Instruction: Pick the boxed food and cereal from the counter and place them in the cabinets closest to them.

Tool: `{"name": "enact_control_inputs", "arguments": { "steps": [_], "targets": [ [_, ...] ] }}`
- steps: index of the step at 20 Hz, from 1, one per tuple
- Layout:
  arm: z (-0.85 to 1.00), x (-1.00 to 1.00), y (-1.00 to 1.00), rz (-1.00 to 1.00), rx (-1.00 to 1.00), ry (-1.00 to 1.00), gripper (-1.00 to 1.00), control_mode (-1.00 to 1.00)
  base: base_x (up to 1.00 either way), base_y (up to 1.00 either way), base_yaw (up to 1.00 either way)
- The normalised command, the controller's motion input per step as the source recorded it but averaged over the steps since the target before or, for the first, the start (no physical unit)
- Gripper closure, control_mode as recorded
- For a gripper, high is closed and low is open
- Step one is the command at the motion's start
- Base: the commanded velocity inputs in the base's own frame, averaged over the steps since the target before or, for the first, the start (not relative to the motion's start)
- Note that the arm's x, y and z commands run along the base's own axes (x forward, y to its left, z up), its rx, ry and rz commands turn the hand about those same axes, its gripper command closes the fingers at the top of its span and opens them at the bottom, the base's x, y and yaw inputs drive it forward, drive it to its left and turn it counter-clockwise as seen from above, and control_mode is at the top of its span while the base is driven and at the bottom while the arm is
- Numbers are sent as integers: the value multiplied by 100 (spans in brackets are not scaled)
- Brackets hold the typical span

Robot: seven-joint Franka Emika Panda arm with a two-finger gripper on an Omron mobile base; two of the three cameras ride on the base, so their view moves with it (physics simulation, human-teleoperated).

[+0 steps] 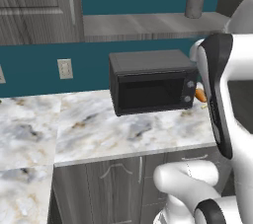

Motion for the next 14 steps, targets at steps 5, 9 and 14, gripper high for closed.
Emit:
{"name": "enact_control_inputs", "arguments": {
  "steps": [5,9,14],
  "targets": [
    [66,-14,18,3,0,0,100,-100,0,0,0],
    [61,-10,15,5,0,-3,100,-100,0,0,0],
    [24,-12,5,5,-1,-12,100,-100,0,0,0]
  ]
}}
